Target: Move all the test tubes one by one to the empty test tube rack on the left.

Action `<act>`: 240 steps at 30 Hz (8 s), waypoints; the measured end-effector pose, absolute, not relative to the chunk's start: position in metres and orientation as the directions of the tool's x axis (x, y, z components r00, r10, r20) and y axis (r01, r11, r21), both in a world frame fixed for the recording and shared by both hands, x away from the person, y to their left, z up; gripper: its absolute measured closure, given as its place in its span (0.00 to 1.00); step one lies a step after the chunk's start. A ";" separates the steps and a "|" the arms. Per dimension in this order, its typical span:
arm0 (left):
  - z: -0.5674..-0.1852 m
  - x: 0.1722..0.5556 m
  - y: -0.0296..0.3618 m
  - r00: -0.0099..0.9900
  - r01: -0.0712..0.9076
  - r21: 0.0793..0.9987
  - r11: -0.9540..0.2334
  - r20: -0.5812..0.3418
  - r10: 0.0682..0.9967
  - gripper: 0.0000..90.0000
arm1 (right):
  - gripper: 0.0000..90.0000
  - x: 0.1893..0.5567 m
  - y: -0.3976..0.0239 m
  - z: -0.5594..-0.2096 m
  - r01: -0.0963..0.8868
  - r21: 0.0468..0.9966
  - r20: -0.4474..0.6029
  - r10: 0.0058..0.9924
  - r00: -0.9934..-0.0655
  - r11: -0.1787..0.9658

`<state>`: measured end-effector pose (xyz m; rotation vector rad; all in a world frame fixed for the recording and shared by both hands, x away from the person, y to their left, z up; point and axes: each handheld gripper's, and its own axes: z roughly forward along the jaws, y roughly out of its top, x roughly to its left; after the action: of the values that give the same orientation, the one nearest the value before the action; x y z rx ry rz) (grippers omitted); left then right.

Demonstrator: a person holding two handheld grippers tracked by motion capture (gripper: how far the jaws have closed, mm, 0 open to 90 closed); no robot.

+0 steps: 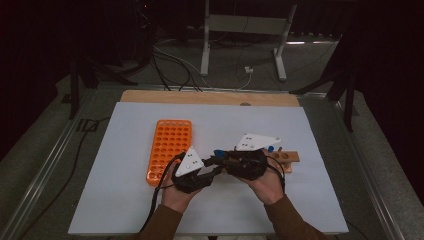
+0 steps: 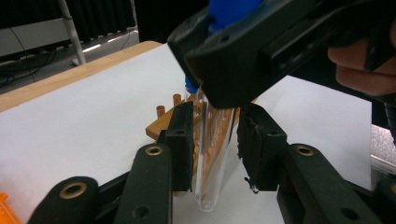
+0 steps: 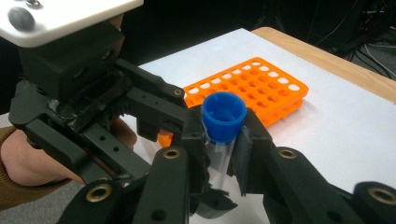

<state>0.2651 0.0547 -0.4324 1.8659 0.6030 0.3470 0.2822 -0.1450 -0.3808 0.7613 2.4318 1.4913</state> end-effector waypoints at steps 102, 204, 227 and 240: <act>-0.482 0.255 0.134 0.666 0.370 0.872 -0.320 -0.010 0.745 0.87 | 0.00 0.267 -0.270 -0.396 0.266 0.941 0.023 0.744 -0.667 0.210; -0.434 0.245 0.170 0.540 0.310 0.950 -0.050 -0.132 0.831 0.01 | 0.86 0.290 -0.257 -0.386 0.369 0.892 0.047 0.758 -0.650 0.261; -0.430 0.243 0.125 0.644 0.299 0.948 -0.106 -0.119 0.756 0.06 | 0.86 0.287 -0.181 -0.394 0.351 0.889 0.106 0.614 -0.782 0.294; -0.430 0.237 0.088 0.724 0.285 0.942 -0.176 -0.091 0.684 0.27 | 0.86 0.276 -0.151 -0.396 0.342 0.887 0.138 0.529 -0.838 0.310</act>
<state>0.2366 0.0880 -0.4304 1.7619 0.7676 0.4260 0.2761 -0.1509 -0.3956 0.8048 2.3920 1.5512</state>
